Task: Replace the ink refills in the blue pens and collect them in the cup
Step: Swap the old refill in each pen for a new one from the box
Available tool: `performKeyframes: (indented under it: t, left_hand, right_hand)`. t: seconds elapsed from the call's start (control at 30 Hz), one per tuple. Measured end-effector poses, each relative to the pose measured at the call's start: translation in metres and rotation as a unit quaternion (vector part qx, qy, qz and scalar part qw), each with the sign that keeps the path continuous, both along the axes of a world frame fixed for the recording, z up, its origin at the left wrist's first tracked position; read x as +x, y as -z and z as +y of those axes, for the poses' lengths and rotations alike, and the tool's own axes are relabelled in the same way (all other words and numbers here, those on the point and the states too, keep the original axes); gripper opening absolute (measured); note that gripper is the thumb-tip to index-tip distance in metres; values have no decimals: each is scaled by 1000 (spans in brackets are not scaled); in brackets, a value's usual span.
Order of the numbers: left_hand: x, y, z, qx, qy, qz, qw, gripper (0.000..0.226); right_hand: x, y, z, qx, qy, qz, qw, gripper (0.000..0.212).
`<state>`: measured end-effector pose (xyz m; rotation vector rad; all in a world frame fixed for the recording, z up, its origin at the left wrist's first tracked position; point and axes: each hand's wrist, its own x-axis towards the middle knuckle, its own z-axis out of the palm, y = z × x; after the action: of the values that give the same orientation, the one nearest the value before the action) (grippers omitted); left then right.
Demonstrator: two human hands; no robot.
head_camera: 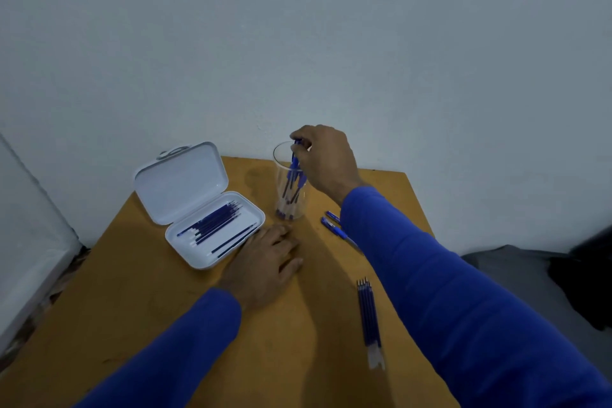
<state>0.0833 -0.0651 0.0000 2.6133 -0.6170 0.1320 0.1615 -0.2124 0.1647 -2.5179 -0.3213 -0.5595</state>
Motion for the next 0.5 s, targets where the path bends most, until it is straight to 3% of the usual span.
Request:
performKeyframes:
  t: [0.27, 0.5]
  left_hand:
    - [0, 0, -1, 3, -6, 4, 1000, 54]
    - [-1, -2, -2, 10, -6, 9, 1000, 54]
  right_hand:
    - [5, 6, 2, -31, 37, 80, 996, 11]
    - [1, 9, -6, 13, 13, 74, 997, 20]
